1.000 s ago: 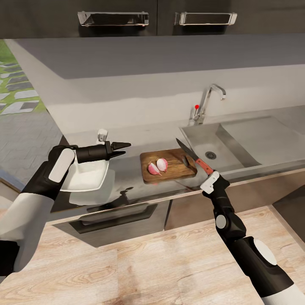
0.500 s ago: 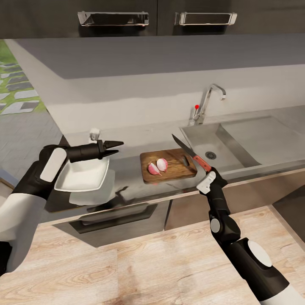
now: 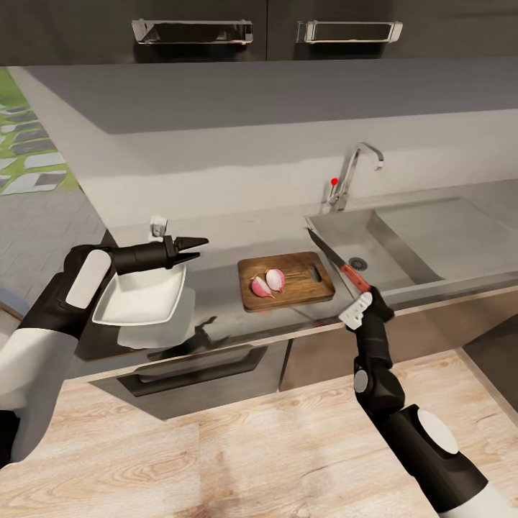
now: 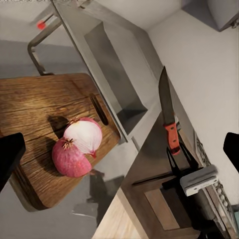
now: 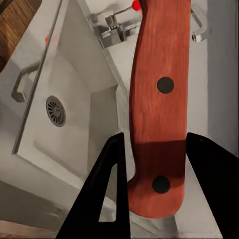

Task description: In the kitchen, take the Vidalia onion out of the sink, dice it on the chopping board with the paring knife, put the diced onion into the bowl on the countertop, then place both the paring knife and the chopping board into the sink.

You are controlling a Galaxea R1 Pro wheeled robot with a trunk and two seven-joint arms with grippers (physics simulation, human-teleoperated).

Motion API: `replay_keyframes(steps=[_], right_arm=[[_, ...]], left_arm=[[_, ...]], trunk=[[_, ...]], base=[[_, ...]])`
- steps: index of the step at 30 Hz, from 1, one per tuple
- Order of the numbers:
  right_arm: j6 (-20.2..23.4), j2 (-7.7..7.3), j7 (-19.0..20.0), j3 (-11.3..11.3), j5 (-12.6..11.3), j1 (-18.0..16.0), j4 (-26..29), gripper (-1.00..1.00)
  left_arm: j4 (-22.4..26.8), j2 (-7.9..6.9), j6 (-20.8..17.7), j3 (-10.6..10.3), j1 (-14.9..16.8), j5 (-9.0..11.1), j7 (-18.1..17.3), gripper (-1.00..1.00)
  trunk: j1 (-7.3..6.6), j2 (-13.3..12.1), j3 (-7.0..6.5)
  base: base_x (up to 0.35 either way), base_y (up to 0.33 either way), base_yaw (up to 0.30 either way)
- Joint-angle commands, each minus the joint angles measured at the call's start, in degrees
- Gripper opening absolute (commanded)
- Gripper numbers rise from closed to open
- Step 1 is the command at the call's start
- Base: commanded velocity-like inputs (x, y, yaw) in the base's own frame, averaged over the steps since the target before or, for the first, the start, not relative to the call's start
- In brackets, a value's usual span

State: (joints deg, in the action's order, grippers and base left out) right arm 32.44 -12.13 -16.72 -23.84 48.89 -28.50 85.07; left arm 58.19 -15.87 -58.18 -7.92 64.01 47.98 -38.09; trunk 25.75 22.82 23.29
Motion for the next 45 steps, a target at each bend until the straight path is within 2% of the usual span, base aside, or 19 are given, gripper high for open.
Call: replay_keyframes(steps=[1, 4, 8, 12, 16, 27, 32, 40, 45], right_arm=[[0.9, 0.04, -0.5, -0.3, 0.2, -0.1, 0.0, -1.00], [3.3, 0.95, -3.1, -1.4, 0.2, -0.1, 0.1, -1.00], [7.7, 2.24, -8.7, -5.3, 0.2, -0.1, 0.0, -1.00], [10.5, 2.66, -11.3, -7.3, 0.2, -0.1, 0.0, -1.00], [12.1, 3.13, -12.1, -8.3, 0.2, -0.1, 0.0, -1.00], [13.4, 4.06, -12.5, -14.2, 0.2, -0.1, 0.0, -1.00], [15.1, 4.56, -12.5, -14.9, 0.2, -0.1, 0.0, -1.00], [15.7, 5.48, -12.6, -16.6, 0.2, -0.1, 0.0, -1.00], [15.7, 5.59, -12.6, -16.8, 0.2, -0.1, 0.0, -1.00]], left_arm=[[0.0, -0.02, -0.1, -0.1, 0.1, -0.1, -0.2, 1.00], [0.2, 0.02, -0.1, -0.1, 0.1, -0.1, -0.2, 1.00], [0.3, 0.04, -0.1, -0.1, 0.1, -0.1, -0.2, 1.00], [0.3, 0.03, -0.2, -0.1, 0.1, -0.1, -0.2, 1.00], [0.3, 0.00, -0.2, -0.1, 0.1, -0.1, -0.2, 1.00], [0.3, -0.04, -0.3, -0.1, 0.1, -0.1, -0.2, 1.00], [0.3, -0.04, -0.3, -0.1, 0.1, -0.1, -0.2, 1.00], [0.3, 0.01, -0.3, -0.2, 0.1, -0.1, -0.2, 1.00], [0.5, 0.01, -0.3, -0.2, 0.1, -0.1, -0.2, 1.00]], trunk=[[0.03, 0.1, 0.09], [0.03, 0.1, 0.09], [0.03, 0.1, 0.09], [0.03, 0.1, 0.09], [0.03, 0.1, 0.09], [0.03, 0.1, 0.09], [0.03, 0.1, 0.09], [0.03, 0.1, 0.09], [0.03, 0.1, 0.09]], base=[[0.000, 0.000, 0.000], [0.000, 0.000, 0.000], [0.000, 0.000, 0.000], [0.000, 0.000, 0.000], [0.000, 0.000, 0.000], [0.000, 0.000, 0.000], [0.000, 0.000, 0.000], [0.000, 0.000, 0.000], [0.000, 0.000, 0.000]])
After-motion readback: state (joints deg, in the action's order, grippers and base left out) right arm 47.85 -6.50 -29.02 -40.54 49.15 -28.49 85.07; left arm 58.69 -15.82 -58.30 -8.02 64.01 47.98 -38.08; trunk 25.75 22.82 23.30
